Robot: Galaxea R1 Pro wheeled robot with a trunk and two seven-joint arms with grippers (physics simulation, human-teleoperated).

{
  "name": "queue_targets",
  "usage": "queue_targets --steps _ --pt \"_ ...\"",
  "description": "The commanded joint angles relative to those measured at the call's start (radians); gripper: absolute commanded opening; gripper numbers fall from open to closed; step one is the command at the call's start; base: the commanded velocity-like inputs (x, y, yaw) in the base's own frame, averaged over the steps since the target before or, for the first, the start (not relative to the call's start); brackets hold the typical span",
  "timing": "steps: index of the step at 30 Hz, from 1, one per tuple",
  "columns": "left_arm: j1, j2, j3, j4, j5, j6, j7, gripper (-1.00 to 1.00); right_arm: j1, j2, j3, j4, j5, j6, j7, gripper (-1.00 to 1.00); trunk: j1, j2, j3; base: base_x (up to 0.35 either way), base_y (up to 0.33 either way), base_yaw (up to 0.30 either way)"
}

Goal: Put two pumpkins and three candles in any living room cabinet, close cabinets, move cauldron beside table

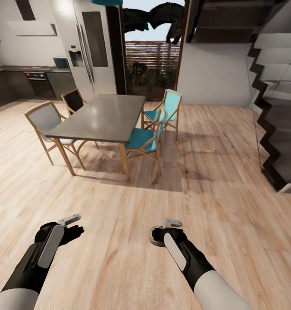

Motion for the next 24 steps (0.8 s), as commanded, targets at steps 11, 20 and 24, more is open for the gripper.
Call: queue_targets --steps 11,20,24 --pt "0.0 0.0 0.001 -0.006 0.017 0.004 0.001 1.0 -0.001 0.0 0.037 -0.001 -0.008 0.001 -0.009 -1.0 -0.015 0.028 0.019 0.0 0.0 0.29" --pt "0.0 0.002 0.001 -0.007 0.015 0.003 -0.013 1.0 -0.001 0.0 0.042 0.0 -0.008 -0.001 -0.009 -1.0 -0.015 0.028 0.025 0.0 0.0 0.29" --pt "0.001 0.001 0.001 -0.007 0.015 0.001 -0.013 1.0 -0.001 0.0 0.044 0.0 -0.008 -0.002 -0.01 -1.0 -0.015 0.028 0.028 0.001 0.004 0.29"
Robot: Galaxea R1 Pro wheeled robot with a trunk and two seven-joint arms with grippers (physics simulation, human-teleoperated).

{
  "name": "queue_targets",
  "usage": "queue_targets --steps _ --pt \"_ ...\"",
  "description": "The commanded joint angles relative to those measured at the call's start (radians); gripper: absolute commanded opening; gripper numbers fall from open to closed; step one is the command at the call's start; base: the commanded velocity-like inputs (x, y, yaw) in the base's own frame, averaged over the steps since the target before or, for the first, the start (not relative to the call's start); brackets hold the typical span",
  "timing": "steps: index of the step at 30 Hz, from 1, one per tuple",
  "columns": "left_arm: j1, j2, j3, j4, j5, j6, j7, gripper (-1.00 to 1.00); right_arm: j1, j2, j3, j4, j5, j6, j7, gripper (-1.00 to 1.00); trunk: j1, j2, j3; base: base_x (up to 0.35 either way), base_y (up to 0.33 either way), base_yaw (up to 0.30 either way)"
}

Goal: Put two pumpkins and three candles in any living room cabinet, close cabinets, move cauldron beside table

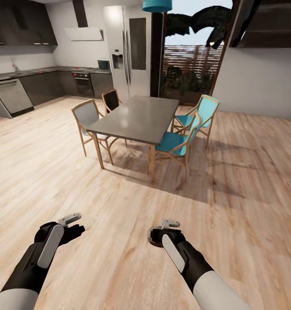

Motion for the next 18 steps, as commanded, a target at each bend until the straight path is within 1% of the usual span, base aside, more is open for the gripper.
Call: queue_targets --steps 1,6,9,11,13,15,18 --pt "0.0 0.0 0.0 -0.001 0.01 0.0 0.009 1.0 -0.001 0.0 0.002 -0.001 -0.009 0.002 -0.009 -1.0 0.0 -0.001 0.0 0.052 0.084 0.29" --pt "-0.001 0.0 0.0 -0.001 0.011 -0.023 0.009 1.0 0.0 0.0 0.009 -0.002 -0.009 0.0 -0.009 -1.0 0.0 -0.001 0.003 0.114 0.225 0.29" --pt "-0.001 0.001 0.0 -0.001 0.01 -0.025 0.009 1.0 0.0 0.0 0.031 -0.002 -0.009 -0.006 -0.01 -1.0 0.0 -0.001 0.003 0.126 0.293 0.29" --pt "-0.001 0.001 0.001 -0.001 0.01 -0.025 0.009 1.0 0.001 0.0 0.059 -0.002 -0.009 -0.018 -0.01 -1.0 0.0 -0.001 0.004 0.107 0.304 0.29" --pt "-0.001 0.001 0.001 -0.001 0.011 -0.025 0.009 1.0 0.001 0.0 0.077 -0.002 -0.009 -0.027 -0.01 -1.0 0.0 -0.001 0.004 0.079 0.307 0.29" --pt "0.0 0.001 0.001 -0.001 0.011 -0.025 0.008 1.0 0.001 0.0 0.087 -0.002 -0.009 -0.032 -0.01 -1.0 0.0 -0.001 0.004 0.031 0.311 0.29" --pt "-0.001 0.001 0.002 -0.001 0.012 -0.025 0.008 1.0 0.001 0.0 0.09 -0.002 -0.009 -0.033 -0.01 -1.0 0.0 -0.001 0.004 0.009 0.32 0.29"
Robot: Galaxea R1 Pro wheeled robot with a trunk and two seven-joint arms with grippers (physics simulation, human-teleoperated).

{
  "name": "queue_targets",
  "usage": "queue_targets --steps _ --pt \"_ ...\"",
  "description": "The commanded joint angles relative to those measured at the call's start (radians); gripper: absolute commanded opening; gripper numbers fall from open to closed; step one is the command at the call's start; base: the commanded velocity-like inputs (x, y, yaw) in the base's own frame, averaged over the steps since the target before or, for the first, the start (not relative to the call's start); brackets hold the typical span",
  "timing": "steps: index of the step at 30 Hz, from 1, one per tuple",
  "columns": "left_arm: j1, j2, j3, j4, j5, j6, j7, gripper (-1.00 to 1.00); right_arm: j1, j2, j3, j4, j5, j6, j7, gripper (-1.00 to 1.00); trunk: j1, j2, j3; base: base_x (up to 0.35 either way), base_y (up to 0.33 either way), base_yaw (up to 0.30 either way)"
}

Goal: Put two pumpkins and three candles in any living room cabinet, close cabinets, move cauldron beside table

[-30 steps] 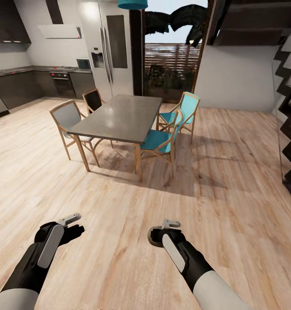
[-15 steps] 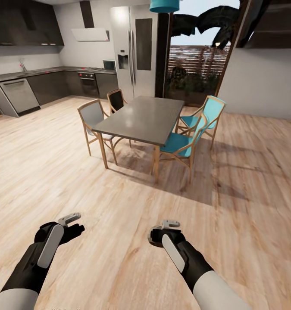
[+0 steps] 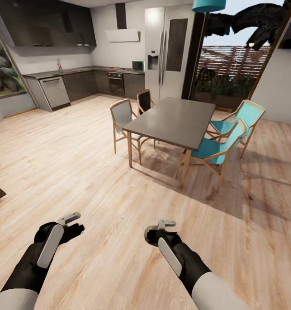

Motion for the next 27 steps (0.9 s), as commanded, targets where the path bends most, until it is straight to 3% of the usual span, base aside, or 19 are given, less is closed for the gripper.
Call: queue_targets --steps 1,6,27 --pt "0.0 0.0 0.0 -0.001 0.01 0.002 0.009 1.0 -0.001 0.0 0.004 -0.001 -0.009 0.002 -0.01 -1.0 0.0 -0.001 -0.001 0.004 0.313 0.29" --pt "0.0 0.0 -0.001 -0.001 0.01 0.001 0.01 1.0 -0.001 0.0 0.005 0.0 -0.009 0.002 -0.01 -1.0 0.0 -0.001 -0.001 0.001 0.146 0.29" --pt "-0.001 0.0 0.001 -0.003 0.01 -0.001 0.01 1.0 -0.003 0.0 0.004 0.001 -0.009 0.01 -0.01 -1.0 0.0 -0.001 -0.005 0.0 0.003 0.29"
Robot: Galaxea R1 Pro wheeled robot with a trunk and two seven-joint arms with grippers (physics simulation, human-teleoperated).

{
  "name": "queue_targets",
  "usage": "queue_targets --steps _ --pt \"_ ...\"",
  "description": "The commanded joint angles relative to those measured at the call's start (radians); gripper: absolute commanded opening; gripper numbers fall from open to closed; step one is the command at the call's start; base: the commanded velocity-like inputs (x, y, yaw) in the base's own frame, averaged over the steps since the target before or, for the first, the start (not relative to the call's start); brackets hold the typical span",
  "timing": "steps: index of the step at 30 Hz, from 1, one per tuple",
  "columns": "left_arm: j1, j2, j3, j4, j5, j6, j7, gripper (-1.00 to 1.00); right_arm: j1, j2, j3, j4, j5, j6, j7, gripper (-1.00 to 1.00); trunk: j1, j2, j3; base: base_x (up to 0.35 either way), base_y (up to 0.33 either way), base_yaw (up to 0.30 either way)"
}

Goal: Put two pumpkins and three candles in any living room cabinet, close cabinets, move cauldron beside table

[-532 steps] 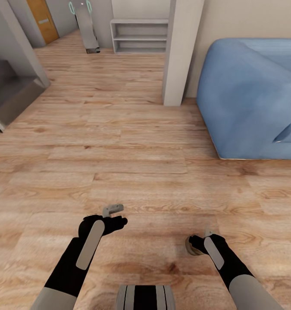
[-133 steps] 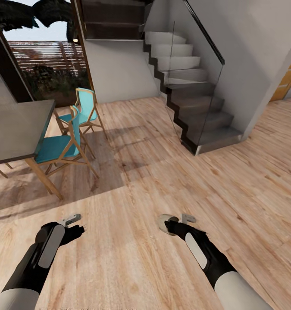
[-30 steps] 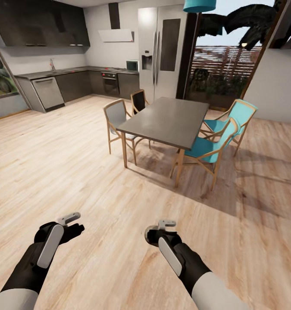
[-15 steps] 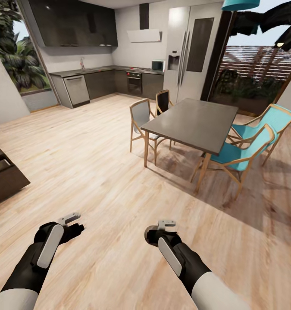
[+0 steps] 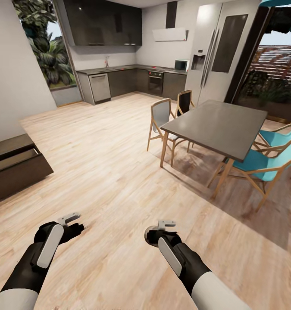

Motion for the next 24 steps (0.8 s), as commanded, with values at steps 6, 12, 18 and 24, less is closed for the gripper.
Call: queue_targets --steps 6,12,18,24 --pt "0.0 0.0 0.015 -0.01 0.01 0.003 0.008 1.0 -0.001 0.0 0.002 -0.001 -0.008 0.002 -0.009 -1.0 0.0 -0.001 -0.003 0.006 0.003 0.29" --pt "0.0 0.0 0.064 -0.011 0.01 0.004 0.008 1.0 0.0 0.0 0.008 -0.002 -0.008 -0.005 -0.004 -1.0 0.0 -0.001 -0.008 0.171 0.129 0.249" --pt "0.0 0.0 0.068 -0.011 0.01 0.004 0.008 1.0 0.003 0.0 0.011 -0.006 -0.008 -0.025 0.002 -1.0 0.0 -0.001 -0.017 0.225 0.178 0.057" --pt "0.0 0.0 0.069 -0.011 0.01 0.004 0.008 1.0 0.006 0.0 0.011 -0.006 -0.01 -0.082 0.003 -1.0 0.0 -0.001 -0.023 0.22 0.182 0.001"
